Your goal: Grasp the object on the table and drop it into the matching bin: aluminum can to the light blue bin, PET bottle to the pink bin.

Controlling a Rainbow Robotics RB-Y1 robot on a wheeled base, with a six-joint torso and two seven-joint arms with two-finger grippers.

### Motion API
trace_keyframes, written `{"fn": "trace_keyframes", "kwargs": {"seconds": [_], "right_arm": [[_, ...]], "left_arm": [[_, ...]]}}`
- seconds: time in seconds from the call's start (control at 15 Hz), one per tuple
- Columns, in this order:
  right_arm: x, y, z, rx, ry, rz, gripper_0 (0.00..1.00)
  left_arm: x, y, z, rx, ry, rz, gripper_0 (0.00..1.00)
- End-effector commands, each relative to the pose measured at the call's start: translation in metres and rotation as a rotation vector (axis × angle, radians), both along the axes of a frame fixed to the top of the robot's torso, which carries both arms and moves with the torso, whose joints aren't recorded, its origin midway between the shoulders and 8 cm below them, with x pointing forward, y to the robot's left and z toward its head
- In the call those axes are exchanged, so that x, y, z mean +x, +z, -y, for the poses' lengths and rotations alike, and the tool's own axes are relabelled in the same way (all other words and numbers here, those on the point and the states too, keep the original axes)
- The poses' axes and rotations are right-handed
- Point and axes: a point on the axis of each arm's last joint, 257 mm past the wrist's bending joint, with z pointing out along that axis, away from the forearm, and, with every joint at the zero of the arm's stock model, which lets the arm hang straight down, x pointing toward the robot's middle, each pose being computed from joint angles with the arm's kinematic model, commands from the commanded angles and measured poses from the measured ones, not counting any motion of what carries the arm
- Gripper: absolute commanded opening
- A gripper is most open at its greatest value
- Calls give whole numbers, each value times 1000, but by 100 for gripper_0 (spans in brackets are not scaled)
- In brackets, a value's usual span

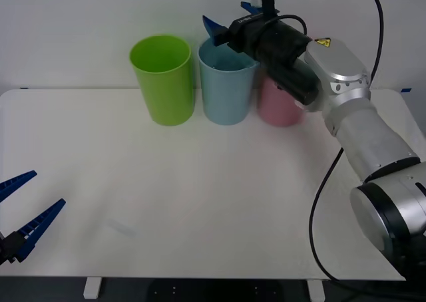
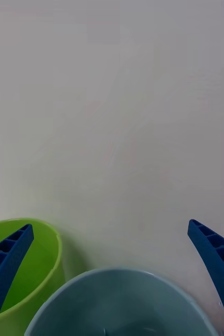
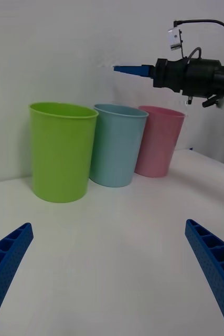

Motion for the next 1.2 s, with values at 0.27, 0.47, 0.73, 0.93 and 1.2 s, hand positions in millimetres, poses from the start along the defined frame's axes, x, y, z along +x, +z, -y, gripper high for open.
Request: {"fn": "trace_keyframes", "kwargs": {"seconds": [0.27,0.47,0.73,0.93,1.2], "right_arm": [[-50,-11,63,-9,44,48,100],[-85,-27,96,-36,59,56,100],[-129,-51,135,-85,85,57,100],[-155,-77,160,-164,83,75,100],[-189,-106,189,-235,79,87,100]], "left_arm": [[0,0,0,0,0,0,100],[0,0,0,0,0,0,100],[0,0,0,0,0,0,100],[0,0,0,0,0,0,100],[0,0,0,0,0,0,100]]}}
